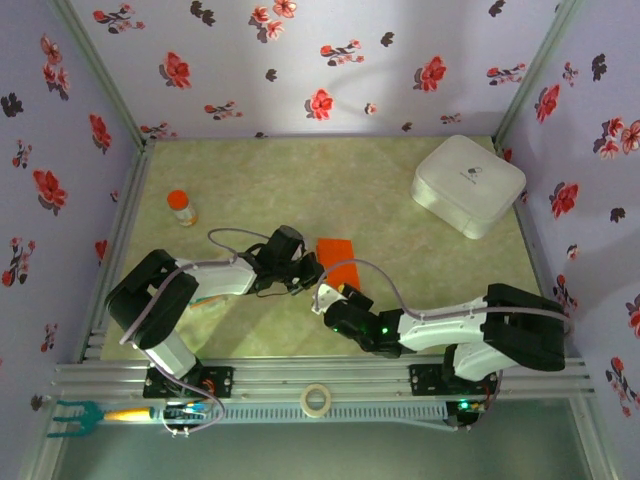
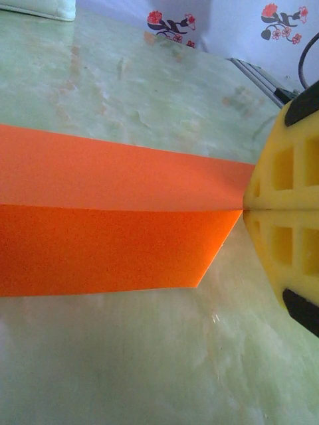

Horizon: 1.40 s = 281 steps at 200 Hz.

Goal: Fold a paper plane with a square sheet of paper (pick it up from the middle)
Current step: Third fold the triangle at the center of the table.

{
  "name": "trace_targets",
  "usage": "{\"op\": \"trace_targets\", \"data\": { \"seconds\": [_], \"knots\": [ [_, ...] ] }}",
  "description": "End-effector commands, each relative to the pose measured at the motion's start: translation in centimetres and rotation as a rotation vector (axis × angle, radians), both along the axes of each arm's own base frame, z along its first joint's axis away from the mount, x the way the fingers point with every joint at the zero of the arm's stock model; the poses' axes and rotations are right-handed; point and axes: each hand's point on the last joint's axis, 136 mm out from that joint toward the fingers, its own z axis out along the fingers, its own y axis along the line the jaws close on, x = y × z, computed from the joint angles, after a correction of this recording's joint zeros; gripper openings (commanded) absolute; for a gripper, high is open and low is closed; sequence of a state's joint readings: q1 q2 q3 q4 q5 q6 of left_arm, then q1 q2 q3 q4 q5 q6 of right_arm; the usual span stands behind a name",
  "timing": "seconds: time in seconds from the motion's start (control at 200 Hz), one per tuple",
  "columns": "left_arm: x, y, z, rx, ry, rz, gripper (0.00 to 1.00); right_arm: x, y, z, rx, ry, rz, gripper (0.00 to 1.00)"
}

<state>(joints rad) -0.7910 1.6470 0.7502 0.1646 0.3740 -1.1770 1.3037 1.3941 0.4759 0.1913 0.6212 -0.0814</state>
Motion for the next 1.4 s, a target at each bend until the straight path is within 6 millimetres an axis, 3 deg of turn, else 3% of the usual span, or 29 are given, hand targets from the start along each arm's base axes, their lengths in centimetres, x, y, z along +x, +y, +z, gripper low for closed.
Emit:
{"op": "trace_targets", "data": {
  "seconds": [0.0, 0.17, 0.51, 0.77, 0.94, 1.045, 1.235, 1.4],
  "knots": [
    [0.4, 0.1, 0.4, -0.015, -0.003, 0.015, 0.00, -0.1, 0.2, 0.4, 0.036, -0.004, -0.009, 0.40],
    [0.3, 0.1, 0.5, -0.017, -0.006, 0.016, 0.00, -0.1, 0.1, 0.0, 0.027, 0.000, -0.013, 0.33],
    [0.4, 0.1, 0.6, -0.018, -0.005, 0.017, 0.00, -0.2, 0.0, -0.6, 0.004, 0.006, -0.008, 0.34],
    [0.4, 0.1, 0.7, -0.018, -0.007, 0.017, 0.00, 0.0, -0.2, -0.1, 0.023, -0.005, -0.021, 0.13],
    [0.4, 0.2, 1.0, -0.021, -0.018, 0.016, 0.00, -0.1, -0.2, 0.0, 0.038, 0.002, -0.030, 0.05],
    [0.5, 0.7, 1.3, -0.011, -0.031, 0.027, 0.20, -0.2, -0.1, 0.1, 0.063, 0.023, -0.035, 0.01],
    [0.9, 2.8, 2.5, 0.057, -0.090, 0.061, 0.32, -0.6, 0.3, 0.2, 0.230, 0.210, -0.052, 0.00],
    [1.5, 5.6, 4.0, 0.133, -0.145, 0.112, 0.35, -1.0, 0.8, 1.0, 0.463, 0.436, -0.062, 0.00]
  ]
}}
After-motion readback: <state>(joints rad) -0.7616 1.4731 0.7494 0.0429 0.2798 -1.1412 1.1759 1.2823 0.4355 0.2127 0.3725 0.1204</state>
